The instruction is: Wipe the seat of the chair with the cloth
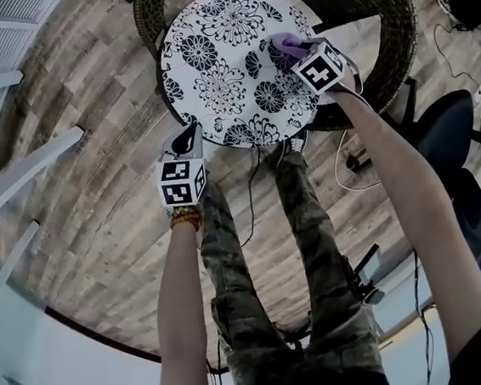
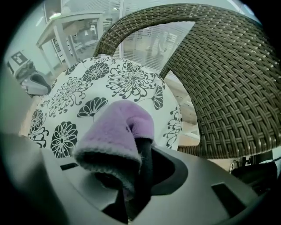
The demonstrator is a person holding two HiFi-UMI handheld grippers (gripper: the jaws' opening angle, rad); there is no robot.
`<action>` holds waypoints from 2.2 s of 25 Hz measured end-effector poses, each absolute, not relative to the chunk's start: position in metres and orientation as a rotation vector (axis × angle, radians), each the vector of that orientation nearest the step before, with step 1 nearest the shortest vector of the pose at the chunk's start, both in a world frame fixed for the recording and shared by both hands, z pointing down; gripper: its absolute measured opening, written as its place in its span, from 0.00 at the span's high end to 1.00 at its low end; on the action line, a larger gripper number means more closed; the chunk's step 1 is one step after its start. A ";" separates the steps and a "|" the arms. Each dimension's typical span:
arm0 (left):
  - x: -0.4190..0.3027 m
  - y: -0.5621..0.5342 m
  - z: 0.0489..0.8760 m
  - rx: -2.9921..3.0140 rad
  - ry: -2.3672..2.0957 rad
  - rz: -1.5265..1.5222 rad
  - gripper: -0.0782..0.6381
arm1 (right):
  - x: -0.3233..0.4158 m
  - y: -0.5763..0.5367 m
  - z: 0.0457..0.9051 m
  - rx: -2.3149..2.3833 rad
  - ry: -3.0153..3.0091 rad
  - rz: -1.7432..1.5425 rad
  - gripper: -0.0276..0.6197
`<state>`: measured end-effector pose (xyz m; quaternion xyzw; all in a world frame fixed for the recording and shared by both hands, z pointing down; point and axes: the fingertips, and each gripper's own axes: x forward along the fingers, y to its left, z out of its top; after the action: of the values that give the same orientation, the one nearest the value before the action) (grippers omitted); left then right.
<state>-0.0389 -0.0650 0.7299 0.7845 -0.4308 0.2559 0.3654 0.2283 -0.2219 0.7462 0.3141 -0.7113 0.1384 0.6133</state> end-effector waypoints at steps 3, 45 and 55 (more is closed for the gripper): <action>-0.036 -0.065 0.731 2.016 -1.112 0.661 0.86 | 0.232 -0.225 0.745 0.745 -1.626 0.322 0.81; -0.067 -0.106 0.733 2.015 -1.124 0.670 0.85 | -0.055 -0.115 0.724 0.421 -2.178 0.681 0.84; -0.073 -0.103 0.733 1.951 -1.139 0.594 0.86 | -0.050 -0.124 0.732 0.376 -2.146 0.601 0.84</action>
<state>-0.0732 -0.1031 0.7328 0.7684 -0.4485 0.2339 0.3921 -0.0498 -0.1236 0.7321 0.1505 -0.8588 0.2406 0.4266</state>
